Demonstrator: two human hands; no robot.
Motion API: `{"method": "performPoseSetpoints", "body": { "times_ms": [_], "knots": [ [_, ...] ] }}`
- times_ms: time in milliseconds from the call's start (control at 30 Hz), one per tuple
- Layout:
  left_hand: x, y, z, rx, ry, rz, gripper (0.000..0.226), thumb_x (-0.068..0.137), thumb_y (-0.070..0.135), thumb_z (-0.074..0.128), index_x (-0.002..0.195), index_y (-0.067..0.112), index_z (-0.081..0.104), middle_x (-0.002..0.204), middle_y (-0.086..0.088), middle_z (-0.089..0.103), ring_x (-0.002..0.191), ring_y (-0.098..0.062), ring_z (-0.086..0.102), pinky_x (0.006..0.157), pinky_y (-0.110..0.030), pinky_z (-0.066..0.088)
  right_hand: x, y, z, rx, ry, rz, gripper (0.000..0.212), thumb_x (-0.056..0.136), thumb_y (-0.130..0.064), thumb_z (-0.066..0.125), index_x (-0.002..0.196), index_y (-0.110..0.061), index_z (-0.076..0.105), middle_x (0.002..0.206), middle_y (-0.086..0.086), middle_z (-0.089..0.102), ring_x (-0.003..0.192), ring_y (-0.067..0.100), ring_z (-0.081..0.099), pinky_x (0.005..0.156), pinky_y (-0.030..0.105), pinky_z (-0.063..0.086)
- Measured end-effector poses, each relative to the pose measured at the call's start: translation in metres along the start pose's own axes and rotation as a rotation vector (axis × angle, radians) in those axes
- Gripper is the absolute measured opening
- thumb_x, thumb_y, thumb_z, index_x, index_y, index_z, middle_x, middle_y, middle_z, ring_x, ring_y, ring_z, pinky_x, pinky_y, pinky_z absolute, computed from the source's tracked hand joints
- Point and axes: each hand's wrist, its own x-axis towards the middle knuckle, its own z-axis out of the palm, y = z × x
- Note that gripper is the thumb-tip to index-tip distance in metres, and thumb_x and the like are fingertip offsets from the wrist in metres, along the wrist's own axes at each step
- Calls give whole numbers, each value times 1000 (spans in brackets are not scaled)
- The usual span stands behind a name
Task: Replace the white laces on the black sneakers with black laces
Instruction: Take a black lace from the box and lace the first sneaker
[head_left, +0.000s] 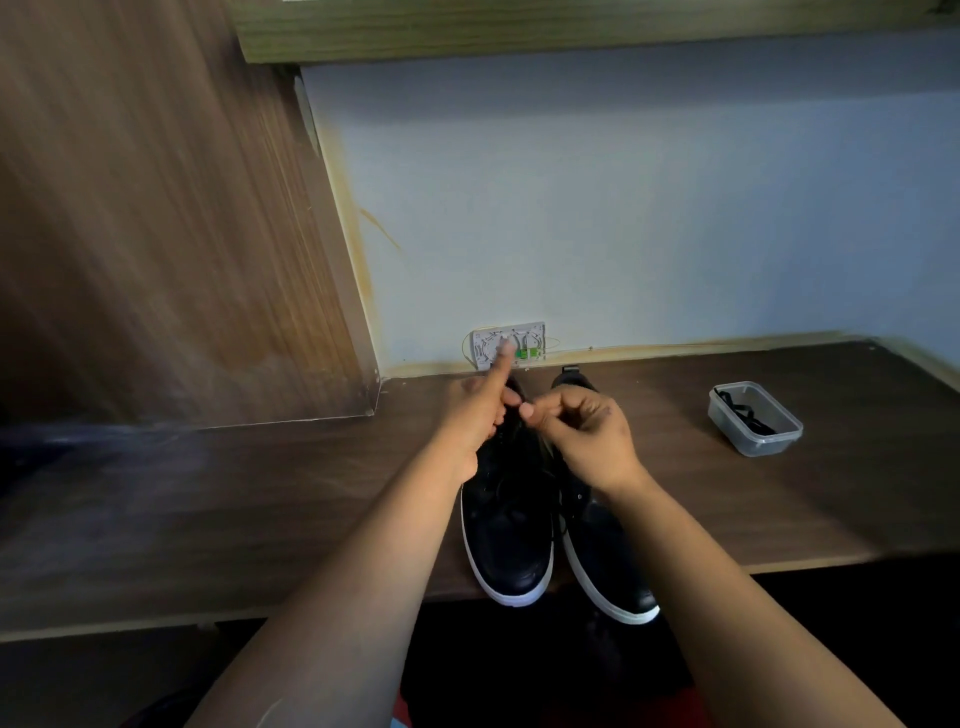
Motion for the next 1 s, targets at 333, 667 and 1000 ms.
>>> {"method": "performPoseSetpoints", "body": {
  "times_ms": [333, 667, 1000],
  "knots": [
    [18, -47, 1, 981, -171, 226, 61, 94, 33, 58, 145, 15, 30, 123, -6, 56, 111, -23, 55, 91, -35, 47, 10, -15, -24, 536, 172, 325, 27, 101, -17, 45, 82, -9, 63, 68, 3, 55, 48, 8, 41, 43, 17, 33],
    [23, -29, -21, 968, -28, 256, 18, 84, 16, 57, 98, 23, 67, 94, 3, 61, 80, -15, 59, 72, -26, 48, 5, 25, -13, -922, -27, 57, 23, 93, -31, 58, 111, -25, 72, 93, -2, 60, 88, 22, 61, 66, 31, 45],
    [33, -51, -4, 953, 4, 321, 24, 95, 7, 51, 112, 12, 68, 108, -1, 32, 118, -23, 32, 88, -14, 23, 1, 46, 3, -1119, 22, -163, 14, 78, -30, 63, 78, -26, 77, 68, -3, 65, 74, 28, 55, 56, 31, 41]
  ]
}}
